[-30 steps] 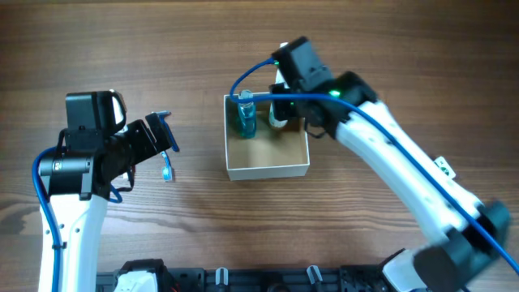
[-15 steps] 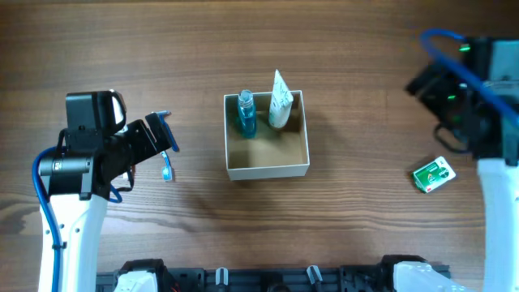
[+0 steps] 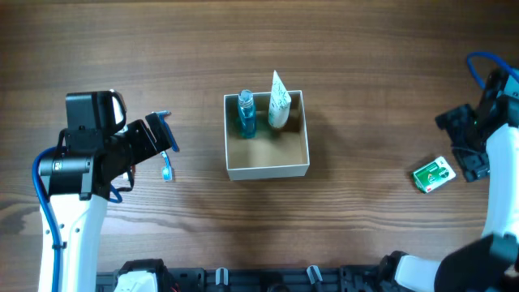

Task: Pack container
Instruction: 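Release the tube and move the right gripper to the Dettol soap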

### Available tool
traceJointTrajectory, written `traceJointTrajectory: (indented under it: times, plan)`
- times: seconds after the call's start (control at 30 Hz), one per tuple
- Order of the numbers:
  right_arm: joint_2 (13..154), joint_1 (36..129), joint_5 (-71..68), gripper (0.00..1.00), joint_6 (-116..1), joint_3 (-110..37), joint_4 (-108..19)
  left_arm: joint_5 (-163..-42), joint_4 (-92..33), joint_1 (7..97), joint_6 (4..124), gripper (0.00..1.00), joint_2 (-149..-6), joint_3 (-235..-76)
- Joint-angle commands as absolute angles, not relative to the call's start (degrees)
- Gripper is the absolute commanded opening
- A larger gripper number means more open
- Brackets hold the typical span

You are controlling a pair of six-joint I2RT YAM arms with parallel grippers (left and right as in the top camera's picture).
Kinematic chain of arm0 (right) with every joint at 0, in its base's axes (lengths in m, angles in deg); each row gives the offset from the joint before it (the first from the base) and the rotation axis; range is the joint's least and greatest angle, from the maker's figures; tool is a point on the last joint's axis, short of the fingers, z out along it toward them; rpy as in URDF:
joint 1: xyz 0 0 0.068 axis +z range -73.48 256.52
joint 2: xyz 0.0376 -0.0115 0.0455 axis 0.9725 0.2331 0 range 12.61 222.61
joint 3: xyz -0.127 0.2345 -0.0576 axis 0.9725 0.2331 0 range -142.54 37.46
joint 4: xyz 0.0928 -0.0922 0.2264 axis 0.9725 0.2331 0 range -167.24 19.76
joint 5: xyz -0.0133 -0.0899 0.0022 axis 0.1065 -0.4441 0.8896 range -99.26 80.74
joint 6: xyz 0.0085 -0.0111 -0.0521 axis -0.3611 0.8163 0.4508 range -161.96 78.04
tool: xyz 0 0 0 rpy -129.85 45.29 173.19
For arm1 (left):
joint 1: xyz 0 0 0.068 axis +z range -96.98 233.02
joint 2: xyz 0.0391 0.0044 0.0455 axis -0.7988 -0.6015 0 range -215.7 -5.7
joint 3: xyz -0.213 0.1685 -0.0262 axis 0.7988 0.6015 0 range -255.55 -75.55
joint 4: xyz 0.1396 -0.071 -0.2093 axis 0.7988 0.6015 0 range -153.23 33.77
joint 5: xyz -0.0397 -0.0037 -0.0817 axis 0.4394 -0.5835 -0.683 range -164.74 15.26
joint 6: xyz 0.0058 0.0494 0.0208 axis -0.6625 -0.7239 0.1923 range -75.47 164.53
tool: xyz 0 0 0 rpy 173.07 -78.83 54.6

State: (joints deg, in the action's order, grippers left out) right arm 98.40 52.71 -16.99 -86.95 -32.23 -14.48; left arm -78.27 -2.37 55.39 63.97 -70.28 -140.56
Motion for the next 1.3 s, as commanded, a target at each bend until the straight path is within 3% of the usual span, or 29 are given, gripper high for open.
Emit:
traceJointTrajectory:
  times: [0.0,0.47,1.13,1.27]
  plan:
    - [102.4,49.89,-14.3,1.0,-85.92,-29.33,-16.12,-78.75,-2.33,55.76,64.32,1.0,-70.39,-141.57]
    - [111.93,47.94,-13.64,1.0,-79.41,-28.52,-20.4,-78.75,-2.22,55.76,64.35,1.0,-70.39,-141.57]
    - [112.15,47.94,-11.96,1.0,-76.46,-14.57,-36.68,-78.75,-2.11,55.76,64.35,1.0,-70.39,-141.57]
    - [112.15,47.94,-12.05,0.95,-76.37,-13.52,-37.62,-78.77,-2.06,55.76,64.35,1.0,-70.39,-141.57]
